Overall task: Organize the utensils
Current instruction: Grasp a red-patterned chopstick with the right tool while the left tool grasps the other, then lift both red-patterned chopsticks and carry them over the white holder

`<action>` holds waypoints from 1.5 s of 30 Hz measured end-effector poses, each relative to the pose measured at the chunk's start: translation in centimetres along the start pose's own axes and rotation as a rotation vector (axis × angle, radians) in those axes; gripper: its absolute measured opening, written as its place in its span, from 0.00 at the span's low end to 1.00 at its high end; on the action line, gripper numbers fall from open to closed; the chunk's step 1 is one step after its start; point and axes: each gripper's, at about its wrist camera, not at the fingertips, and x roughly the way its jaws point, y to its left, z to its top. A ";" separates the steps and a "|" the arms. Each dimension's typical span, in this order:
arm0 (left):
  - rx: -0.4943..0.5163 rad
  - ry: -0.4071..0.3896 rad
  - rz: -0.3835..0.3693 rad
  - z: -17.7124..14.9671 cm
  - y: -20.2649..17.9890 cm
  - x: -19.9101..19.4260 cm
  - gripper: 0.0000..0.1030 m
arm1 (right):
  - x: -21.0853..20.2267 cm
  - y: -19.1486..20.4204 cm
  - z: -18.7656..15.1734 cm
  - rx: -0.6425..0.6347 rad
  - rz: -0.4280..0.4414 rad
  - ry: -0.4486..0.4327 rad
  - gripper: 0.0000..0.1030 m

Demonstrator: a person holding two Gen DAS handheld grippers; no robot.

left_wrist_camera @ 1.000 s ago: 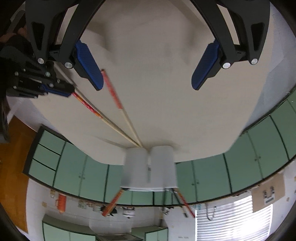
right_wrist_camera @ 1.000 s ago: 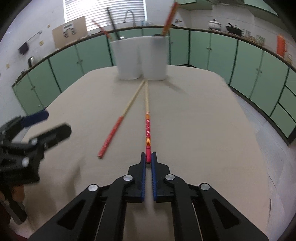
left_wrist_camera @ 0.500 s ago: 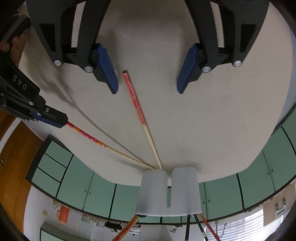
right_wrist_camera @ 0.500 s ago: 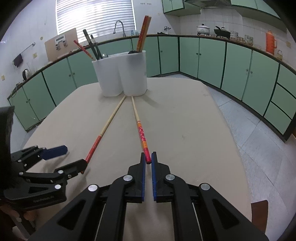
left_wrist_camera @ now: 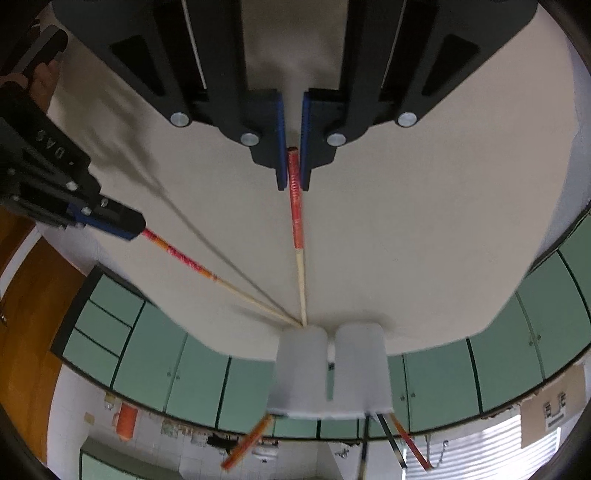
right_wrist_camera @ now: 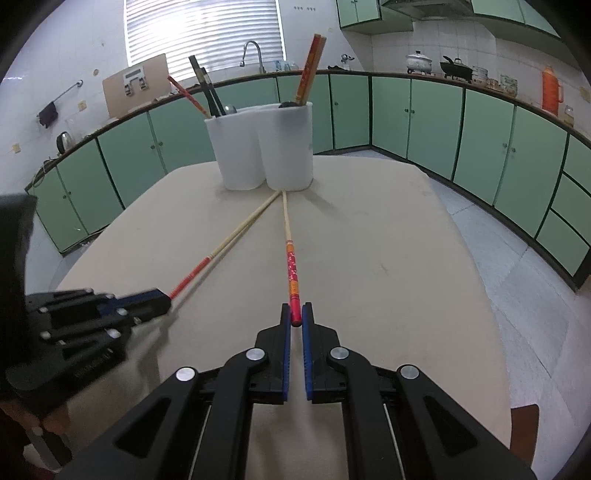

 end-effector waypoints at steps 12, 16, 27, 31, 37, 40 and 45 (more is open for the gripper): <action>0.027 -0.211 0.023 3.9 0.8 -8.3 0.05 | -4.6 0.8 3.3 -0.055 0.027 -0.111 0.06; 0.035 -0.268 0.010 5.3 0.6 -10.5 0.05 | -6.8 1.0 5.3 -0.084 0.041 -0.164 0.06; 0.087 -0.334 -0.029 9.5 -0.2 -12.7 0.05 | -9.4 1.4 12.0 -0.150 0.147 -0.208 0.06; 0.113 -0.352 -0.032 10.9 -0.6 -13.2 0.05 | -9.3 1.6 14.1 -0.181 0.174 -0.194 0.06; 0.143 -0.370 -0.044 12.4 -0.9 -13.5 0.05 | -8.8 1.9 16.6 -0.226 0.206 -0.171 0.05; 0.150 -0.384 -0.050 13.1 -1.0 -13.8 0.05 | -9.0 1.7 17.5 -0.229 0.214 -0.176 0.05; 0.165 -0.423 -0.057 14.9 -1.2 -14.4 0.05 | -9.9 1.1 19.9 -0.218 0.236 -0.211 0.05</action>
